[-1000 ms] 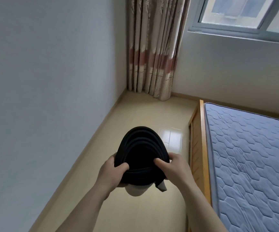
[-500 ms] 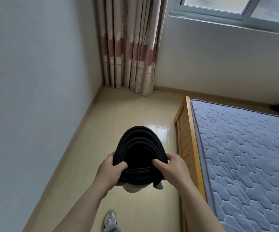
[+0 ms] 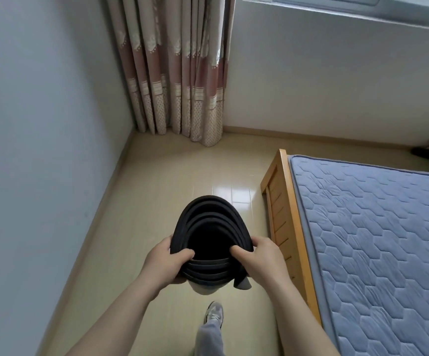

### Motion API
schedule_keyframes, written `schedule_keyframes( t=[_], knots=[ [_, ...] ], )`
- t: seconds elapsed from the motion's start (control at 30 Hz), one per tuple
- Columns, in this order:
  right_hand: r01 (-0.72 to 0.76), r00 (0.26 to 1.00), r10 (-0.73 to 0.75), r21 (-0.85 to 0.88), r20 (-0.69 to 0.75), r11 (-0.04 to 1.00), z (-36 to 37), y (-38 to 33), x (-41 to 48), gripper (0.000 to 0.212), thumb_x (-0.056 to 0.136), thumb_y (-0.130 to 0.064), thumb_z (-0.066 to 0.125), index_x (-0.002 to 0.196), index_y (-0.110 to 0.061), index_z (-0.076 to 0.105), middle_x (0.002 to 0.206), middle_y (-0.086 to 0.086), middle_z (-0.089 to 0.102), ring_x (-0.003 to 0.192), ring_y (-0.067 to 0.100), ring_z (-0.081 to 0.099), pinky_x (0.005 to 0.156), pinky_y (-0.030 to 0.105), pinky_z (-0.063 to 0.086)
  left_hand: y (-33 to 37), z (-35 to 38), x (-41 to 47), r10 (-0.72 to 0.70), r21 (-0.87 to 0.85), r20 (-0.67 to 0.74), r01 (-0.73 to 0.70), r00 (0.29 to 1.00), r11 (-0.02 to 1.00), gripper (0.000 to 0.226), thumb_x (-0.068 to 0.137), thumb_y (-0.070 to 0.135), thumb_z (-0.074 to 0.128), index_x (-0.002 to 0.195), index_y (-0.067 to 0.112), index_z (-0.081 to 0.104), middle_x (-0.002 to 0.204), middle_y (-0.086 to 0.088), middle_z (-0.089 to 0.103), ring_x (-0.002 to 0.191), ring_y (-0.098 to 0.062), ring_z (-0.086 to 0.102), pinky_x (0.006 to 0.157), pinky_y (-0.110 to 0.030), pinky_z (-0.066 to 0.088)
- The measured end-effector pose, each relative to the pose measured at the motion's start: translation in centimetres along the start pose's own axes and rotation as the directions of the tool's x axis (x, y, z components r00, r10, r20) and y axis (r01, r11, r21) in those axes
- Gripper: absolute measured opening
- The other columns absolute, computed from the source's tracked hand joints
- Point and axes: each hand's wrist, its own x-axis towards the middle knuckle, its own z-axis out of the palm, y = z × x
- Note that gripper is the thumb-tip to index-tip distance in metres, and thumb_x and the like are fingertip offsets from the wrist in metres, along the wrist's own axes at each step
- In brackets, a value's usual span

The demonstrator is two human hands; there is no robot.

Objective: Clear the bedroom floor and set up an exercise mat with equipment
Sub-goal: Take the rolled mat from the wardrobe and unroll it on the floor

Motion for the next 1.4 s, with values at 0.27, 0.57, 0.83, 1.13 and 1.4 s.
schedule_keyframes(
  t=[0.27, 0.57, 0.83, 1.13, 1.4],
  knots=[
    [-0.019, 0.999, 0.021, -0.059, 0.040, 0.998, -2.8, -2.1, 11.5, 0.021, 0.080, -0.039, 0.063, 0.092, -0.022, 0.065, 0.077, -0.008, 0.064, 0.066, 0.008, 0.059, 0.044, 0.012, 0.036, 5.9, 1.8, 10.0, -0.050, 0.034, -0.043, 0.051, 0.998, 0.998, 0.012, 0.083, 0.018, 0.068, 0.090, 0.009, 0.063, 0.082, -0.011, 0.071, 0.078, -0.026, 0.070, 0.065, -0.038, 0.061],
    [-0.102, 0.994, 0.106, -0.127, 0.024, 0.987, -1.3, -5.7, 21.2, 0.019, 0.082, -0.037, 0.062, 0.093, -0.022, 0.063, 0.076, -0.005, 0.065, 0.060, 0.010, 0.064, 0.038, 0.008, 0.036, 8.7, 0.7, 21.7, -0.112, 0.014, 0.045, 0.111, 0.993, 0.994, 0.011, 0.084, 0.010, 0.064, 0.093, 0.004, 0.063, 0.088, -0.019, 0.070, 0.080, -0.031, 0.071, 0.063, -0.036, 0.061],
    [-0.184, 0.983, 0.177, -0.166, -0.054, 0.969, 2.0, -9.8, 28.8, 0.018, 0.083, -0.038, 0.062, 0.096, -0.026, 0.063, 0.074, -0.008, 0.064, 0.056, 0.010, 0.063, 0.040, 0.008, 0.036, 10.5, -2.7, 31.8, -0.138, 0.024, 0.161, 0.136, 0.977, 0.990, 0.008, 0.085, 0.010, 0.064, 0.092, 0.007, 0.063, 0.086, -0.013, 0.069, 0.074, -0.024, 0.070, 0.064, -0.036, 0.060],
    [-0.206, 0.978, 0.197, -0.184, -0.066, 0.961, 2.1, -10.2, 36.4, 0.021, 0.081, -0.038, 0.060, 0.098, -0.027, 0.063, 0.073, -0.009, 0.064, 0.049, 0.009, 0.063, 0.042, 0.013, 0.043, 12.4, -1.4, 39.4, -0.142, 0.048, 0.183, 0.135, 0.973, 0.990, 0.007, 0.088, 0.011, 0.062, 0.094, 0.013, 0.063, 0.092, -0.012, 0.070, 0.083, -0.027, 0.069, 0.063, -0.032, 0.059],
    [-0.145, 0.988, 0.120, -0.298, -0.100, 0.943, 2.4, -7.6, 43.9, 0.025, 0.079, -0.042, 0.059, 0.099, -0.026, 0.062, 0.078, -0.009, 0.062, 0.068, 0.012, 0.061, 0.056, 0.025, 0.054, 11.4, 2.2, 46.1, -0.193, -0.012, 0.196, 0.199, 0.961, 0.980, 0.009, 0.090, 0.010, 0.060, 0.097, 0.014, 0.063, 0.094, -0.009, 0.070, 0.086, -0.024, 0.069, 0.061, -0.029, 0.057]
  ],
)
